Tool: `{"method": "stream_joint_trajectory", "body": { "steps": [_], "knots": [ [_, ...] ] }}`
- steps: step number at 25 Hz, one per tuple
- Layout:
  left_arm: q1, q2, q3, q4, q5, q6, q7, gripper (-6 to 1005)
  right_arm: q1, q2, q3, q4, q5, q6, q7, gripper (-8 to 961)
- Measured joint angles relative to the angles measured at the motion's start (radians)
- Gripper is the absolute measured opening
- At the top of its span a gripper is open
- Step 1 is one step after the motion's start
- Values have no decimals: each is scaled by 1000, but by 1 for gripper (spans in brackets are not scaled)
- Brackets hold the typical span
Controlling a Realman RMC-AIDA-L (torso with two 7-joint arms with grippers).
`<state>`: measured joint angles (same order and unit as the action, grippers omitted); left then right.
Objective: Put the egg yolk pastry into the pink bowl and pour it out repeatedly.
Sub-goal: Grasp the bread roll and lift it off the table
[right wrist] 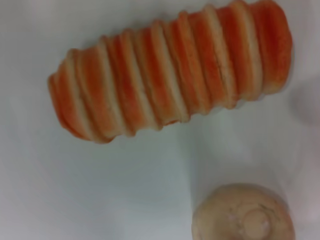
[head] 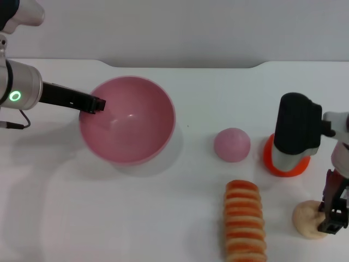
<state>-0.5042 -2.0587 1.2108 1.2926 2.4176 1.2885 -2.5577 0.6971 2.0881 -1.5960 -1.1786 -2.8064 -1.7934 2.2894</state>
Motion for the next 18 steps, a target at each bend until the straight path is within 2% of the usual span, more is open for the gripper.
{"method": "stream_joint_trajectory", "body": {
  "steps": [9,15,18],
  "knots": [
    [-3,0,2,-14,0,-6,1,3,-23,2,-38,26,4,91,18,304],
    [-5,0,3,-16,0,-15,1,1,-39,2,-8,28,55,99,20,288],
    [-8,0,3,-18,0,-15,1,1,-48,2,36,27,63,98,24,245]
  ]
}}
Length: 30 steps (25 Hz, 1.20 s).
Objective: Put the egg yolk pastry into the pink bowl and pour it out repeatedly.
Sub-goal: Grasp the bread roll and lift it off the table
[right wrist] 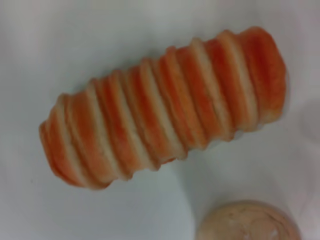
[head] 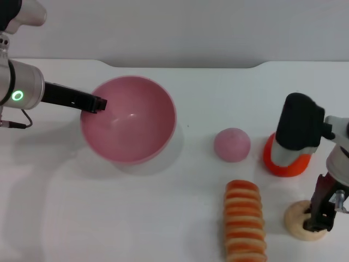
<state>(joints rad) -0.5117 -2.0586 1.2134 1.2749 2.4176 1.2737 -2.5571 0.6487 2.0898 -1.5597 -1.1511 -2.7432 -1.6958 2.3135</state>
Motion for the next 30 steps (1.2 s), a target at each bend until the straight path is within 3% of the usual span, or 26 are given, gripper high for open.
{"method": "stream_joint_trajectory", "body": {
  "steps": [13,21,30],
  "knots": [
    [-2,0,10,-8,7,0,2,3,-68,-7,295,-14,102,-51,-62,146],
    [-5,0,32,-8,10,2,2,2,-90,-8,358,-57,144,-85,-89,115],
    [-46,-1,79,-92,27,23,0,1,-94,-10,482,-253,396,-182,-113,105]
  ]
}}
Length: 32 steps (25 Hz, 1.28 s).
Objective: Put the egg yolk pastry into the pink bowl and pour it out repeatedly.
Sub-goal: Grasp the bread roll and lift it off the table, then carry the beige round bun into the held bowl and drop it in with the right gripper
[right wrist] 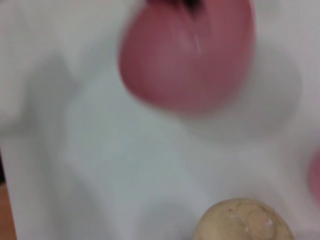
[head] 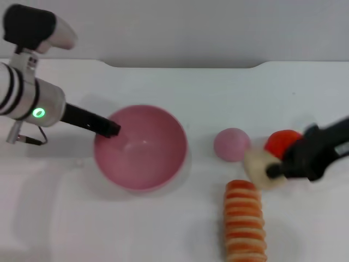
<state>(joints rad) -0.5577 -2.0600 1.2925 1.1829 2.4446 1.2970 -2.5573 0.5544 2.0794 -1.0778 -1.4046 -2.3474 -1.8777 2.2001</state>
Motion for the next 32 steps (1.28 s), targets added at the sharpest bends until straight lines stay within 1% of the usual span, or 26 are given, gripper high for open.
{"method": "stream_joint_trajectory", "body": {
  "steps": [3,7,10,14,17,21,25,27,30,32],
  "knots": [
    [-19,-3,37,-22,0,2,-6,1,21,-1,3,-54,102,14,0,101],
    [-33,-8,88,-23,-15,2,-15,1,65,-4,-35,-57,155,74,0,96],
    [-42,-9,119,-16,-47,7,-25,1,82,-2,-112,-44,159,173,0,93],
    [-51,-9,124,-14,-72,13,-25,2,105,-1,-224,3,161,300,0,94],
    [-55,-9,125,-13,-81,13,-25,3,121,-1,-301,23,162,336,0,110],
    [-58,-8,121,-14,-82,7,-25,4,117,1,-335,3,163,336,6,143],
    [-59,-6,117,-15,-82,7,-22,4,102,1,-318,-17,164,324,12,333],
    [-59,-5,116,-17,-80,6,-18,4,81,3,-287,-47,168,328,19,420],
    [-59,-4,115,-18,-76,4,-17,2,52,4,-210,-80,203,339,23,539],
    [-57,-2,114,-17,-75,2,-16,1,30,4,-136,-89,251,342,21,618]
  ]
}}
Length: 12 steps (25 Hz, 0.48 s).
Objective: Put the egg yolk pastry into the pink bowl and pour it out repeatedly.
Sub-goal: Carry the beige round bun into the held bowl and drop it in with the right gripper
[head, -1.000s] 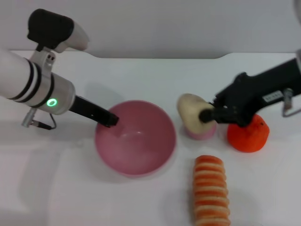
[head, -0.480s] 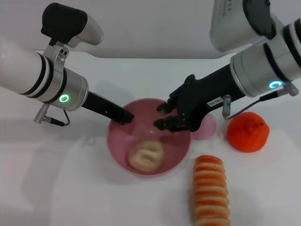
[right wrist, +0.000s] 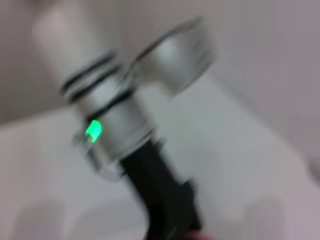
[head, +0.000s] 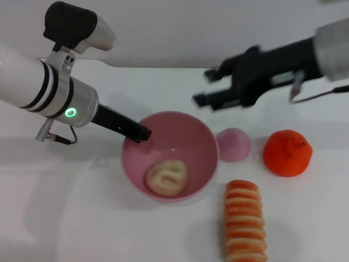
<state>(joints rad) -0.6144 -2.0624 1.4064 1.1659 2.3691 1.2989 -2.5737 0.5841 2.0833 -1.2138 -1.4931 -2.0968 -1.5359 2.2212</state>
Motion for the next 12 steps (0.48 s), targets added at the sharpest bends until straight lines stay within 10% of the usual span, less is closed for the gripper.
{"method": "stream_joint_trajectory", "body": {
  "steps": [12],
  "knots": [
    [41,2,2,75,2,-61,24,0,-165,-3,284,127,178,-5,-154,620]
  ]
}}
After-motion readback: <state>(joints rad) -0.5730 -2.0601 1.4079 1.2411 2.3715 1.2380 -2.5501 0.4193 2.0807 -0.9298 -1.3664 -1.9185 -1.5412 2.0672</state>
